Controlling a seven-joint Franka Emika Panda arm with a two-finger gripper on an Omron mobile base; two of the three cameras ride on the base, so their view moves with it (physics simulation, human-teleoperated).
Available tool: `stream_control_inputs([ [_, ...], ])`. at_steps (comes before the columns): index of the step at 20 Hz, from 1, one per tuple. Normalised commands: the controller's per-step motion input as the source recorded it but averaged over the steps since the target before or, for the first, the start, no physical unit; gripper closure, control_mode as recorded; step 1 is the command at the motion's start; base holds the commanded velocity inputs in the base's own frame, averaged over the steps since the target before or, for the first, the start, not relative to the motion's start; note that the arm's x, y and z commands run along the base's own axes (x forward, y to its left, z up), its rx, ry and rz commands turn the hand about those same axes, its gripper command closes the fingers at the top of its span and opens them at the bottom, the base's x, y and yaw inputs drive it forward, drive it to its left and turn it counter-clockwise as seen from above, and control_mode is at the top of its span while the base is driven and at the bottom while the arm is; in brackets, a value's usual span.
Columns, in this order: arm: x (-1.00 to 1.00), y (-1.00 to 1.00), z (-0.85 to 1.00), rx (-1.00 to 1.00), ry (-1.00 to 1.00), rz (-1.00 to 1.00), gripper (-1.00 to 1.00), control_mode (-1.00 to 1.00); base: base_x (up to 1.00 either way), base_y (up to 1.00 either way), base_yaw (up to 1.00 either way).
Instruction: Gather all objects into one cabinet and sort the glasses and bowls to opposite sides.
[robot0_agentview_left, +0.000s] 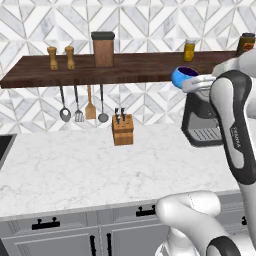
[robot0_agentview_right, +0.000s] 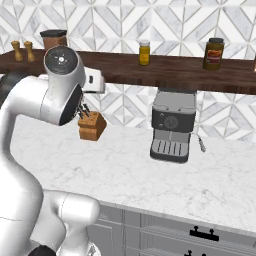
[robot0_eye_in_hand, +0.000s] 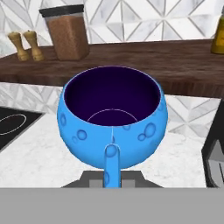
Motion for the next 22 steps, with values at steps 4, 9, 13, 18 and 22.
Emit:
stream_control_inputs([
  [4, -0.99, 0.0, -0.16, 0.0, 0.09, 0.0, 1.0, -1.0, 0.0, 0.0, 0.0],
  [9, -1.0, 0.07, -0.25, 0.0, 0.1, 0.0, 1.0, -1.0, 0.0, 0.0, 0.0],
  [13, -1.0, 0.21, -0.36, -0.03, 0.04, 0.0, 1.0, -1.0, 0.0, 0.0, 0.0],
  [18, -0.25, 0.04, -0.07, -0.01, 0.01, 0.01, 1.0, -1.0, 0.0, 0.0, 0.0],
  [22, -0.03, 0.0, 0.0, 0.0, 0.01, 0.0, 1.0, 1.0, -0.07, 0.0, 0.01],
])
